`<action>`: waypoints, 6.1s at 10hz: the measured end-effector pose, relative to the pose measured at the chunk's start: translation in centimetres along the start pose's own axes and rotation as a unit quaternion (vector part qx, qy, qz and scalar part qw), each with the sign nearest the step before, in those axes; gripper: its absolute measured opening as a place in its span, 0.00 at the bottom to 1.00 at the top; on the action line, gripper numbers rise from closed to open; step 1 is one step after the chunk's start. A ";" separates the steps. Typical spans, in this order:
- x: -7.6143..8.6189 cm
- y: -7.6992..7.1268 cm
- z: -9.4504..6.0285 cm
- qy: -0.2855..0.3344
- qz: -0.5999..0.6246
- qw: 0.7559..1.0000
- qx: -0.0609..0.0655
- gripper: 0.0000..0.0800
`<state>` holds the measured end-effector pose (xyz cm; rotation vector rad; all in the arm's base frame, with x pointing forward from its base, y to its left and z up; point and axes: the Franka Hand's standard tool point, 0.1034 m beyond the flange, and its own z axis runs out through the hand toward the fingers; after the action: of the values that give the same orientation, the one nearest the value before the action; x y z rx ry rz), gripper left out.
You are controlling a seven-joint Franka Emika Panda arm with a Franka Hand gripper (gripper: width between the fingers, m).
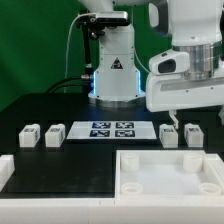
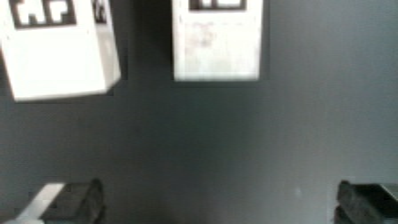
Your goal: Assemble one leg
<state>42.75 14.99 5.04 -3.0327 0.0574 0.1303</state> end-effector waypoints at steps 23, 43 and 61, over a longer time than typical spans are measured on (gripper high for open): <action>-3.6 -1.1 2.9 -0.343 0.011 0.939 -0.032 0.81; -3.7 -0.4 4.3 -0.339 0.002 0.940 -0.027 0.36; 17.3 2.1 -15.0 0.345 -0.120 0.931 -0.002 0.36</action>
Offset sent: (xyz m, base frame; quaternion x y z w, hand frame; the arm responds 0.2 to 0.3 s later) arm 0.0026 0.0073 -0.0023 -0.0058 -0.3002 0.0503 0.9525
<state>61.17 10.69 18.18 -2.8877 -0.2576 -0.9484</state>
